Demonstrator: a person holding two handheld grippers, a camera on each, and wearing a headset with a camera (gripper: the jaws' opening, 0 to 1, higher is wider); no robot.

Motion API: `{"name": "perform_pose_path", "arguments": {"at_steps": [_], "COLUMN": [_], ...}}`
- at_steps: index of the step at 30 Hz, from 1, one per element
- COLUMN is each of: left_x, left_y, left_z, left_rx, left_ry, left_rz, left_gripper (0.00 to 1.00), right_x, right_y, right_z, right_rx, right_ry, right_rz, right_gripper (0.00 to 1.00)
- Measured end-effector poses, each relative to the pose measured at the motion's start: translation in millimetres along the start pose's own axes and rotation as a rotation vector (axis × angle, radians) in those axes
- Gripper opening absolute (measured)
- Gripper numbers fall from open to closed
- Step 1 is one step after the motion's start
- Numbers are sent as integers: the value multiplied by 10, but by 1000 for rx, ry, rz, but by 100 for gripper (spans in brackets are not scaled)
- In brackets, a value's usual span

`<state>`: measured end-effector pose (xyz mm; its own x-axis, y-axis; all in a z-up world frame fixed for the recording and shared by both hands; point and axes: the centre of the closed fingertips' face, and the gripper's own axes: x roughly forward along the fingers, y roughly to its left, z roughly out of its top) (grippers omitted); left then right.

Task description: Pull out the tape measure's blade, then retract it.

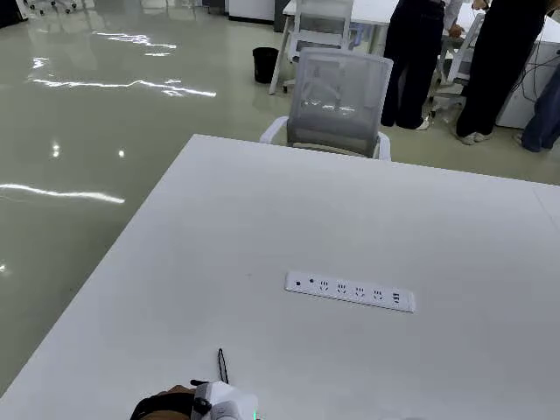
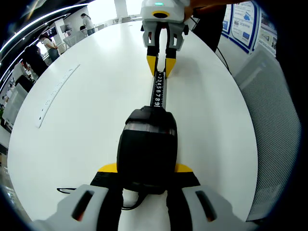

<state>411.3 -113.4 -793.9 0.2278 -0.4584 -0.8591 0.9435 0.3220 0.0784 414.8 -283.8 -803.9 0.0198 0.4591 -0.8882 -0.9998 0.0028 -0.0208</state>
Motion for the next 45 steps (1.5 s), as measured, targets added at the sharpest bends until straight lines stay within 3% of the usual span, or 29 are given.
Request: {"name": "perform_pose_path", "arguments": {"at_steps": [45], "left_x": [-6], "left_y": [2], "left_z": [2], "left_rx": [-9], "left_ry": [-4], "left_rz": [-3], "left_gripper": [31], "right_x": [-112], "right_y": [1], "right_z": [-253], "right_rx": [9], "right_ry": [17], "right_rz": [-5], "right_gripper": [11]}}
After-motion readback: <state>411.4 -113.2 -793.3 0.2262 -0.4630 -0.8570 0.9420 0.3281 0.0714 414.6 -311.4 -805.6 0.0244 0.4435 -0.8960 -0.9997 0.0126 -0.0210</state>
